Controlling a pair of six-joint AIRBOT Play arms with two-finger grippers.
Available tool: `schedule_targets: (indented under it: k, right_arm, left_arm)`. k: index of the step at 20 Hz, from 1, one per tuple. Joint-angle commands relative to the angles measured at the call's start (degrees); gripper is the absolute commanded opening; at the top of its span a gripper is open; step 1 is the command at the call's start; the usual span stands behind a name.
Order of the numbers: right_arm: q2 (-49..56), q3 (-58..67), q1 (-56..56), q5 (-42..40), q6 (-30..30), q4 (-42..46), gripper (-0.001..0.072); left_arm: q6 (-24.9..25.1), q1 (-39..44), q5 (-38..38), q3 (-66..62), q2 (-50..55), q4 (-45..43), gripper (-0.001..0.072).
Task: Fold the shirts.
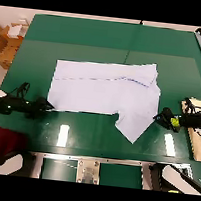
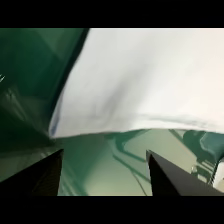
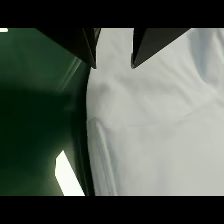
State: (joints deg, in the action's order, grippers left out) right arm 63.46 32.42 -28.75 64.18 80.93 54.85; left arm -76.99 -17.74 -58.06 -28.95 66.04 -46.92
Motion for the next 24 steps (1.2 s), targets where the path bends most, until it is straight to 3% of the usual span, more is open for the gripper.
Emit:
schedule_targets:
  k: [1, 2, 3, 4, 5, 11, 17, 18, 19, 20, 22, 24]
  right_arm:
    - [-0.81, -1.68, 0.04, -4.85, 0.09, -3.50, 0.0272]
    - [-0.79, -1.68, 0.11, -5.14, 0.09, -3.82, 0.0274]
    - [-0.79, -1.68, 0.09, -5.16, 0.09, -3.80, 0.0322]
    - [-0.79, -1.68, 0.09, -5.07, 0.07, -3.56, 0.0492]
    - [-0.79, -1.68, 0.09, -4.83, 0.07, -3.08, 0.0549]
    - [-0.79, -2.47, 0.20, 1.95, 1.49, 1.51, 0.0549]
    - [1.55, -9.86, 8.70, -10.05, 0.09, -7.85, 0.0548]
    - [2.69, -9.53, 9.70, -10.60, -1.44, -9.64, 0.0440]
    - [3.21, -8.83, 9.84, -10.38, -3.48, -10.12, 0.0071]
    - [3.06, -7.91, 9.44, -9.62, -3.61, -9.42, 0.0016]
    - [1.42, -4.90, 7.82, -5.46, -3.21, -5.97, 0.0015]
    - [-2.58, -2.45, 6.19, -1.22, 0.44, 0.09, 0.0014]
  left_arm:
    - [-2.14, 5.07, 16.68, 2.69, -0.31, 6.21, 0.0546]
    - [-2.21, 7.02, 18.99, 2.69, -0.31, 8.70, 0.0393]
    - [-2.21, 8.48, 20.11, 2.62, -0.31, 10.12, 0.0264]
    - [-1.99, 9.42, 19.91, 2.32, -0.31, 10.32, 0.0075]
    - [-1.99, 9.51, 19.30, 2.10, -0.33, 10.10, 0.0022]
    - [-0.79, 9.29, 13.22, 0.48, -0.33, 9.25, 0.0020]
    - [-0.52, 9.29, 13.97, 0.48, -0.33, 9.29, 0.0020]
    - [-0.46, 9.29, 13.40, 0.42, -0.33, 9.22, 0.0020]
    - [-0.15, 9.29, 12.20, 0.09, -0.33, 8.76, 0.0020]
    - [0.48, 9.29, 9.92, -0.90, -0.46, 7.54, 0.0019]
    - [-0.52, 9.29, 4.35, -4.00, -1.55, 2.14, 0.0018]
    - [-6.40, 9.29, 0.37, -5.70, -5.20, -6.84, 0.0018]
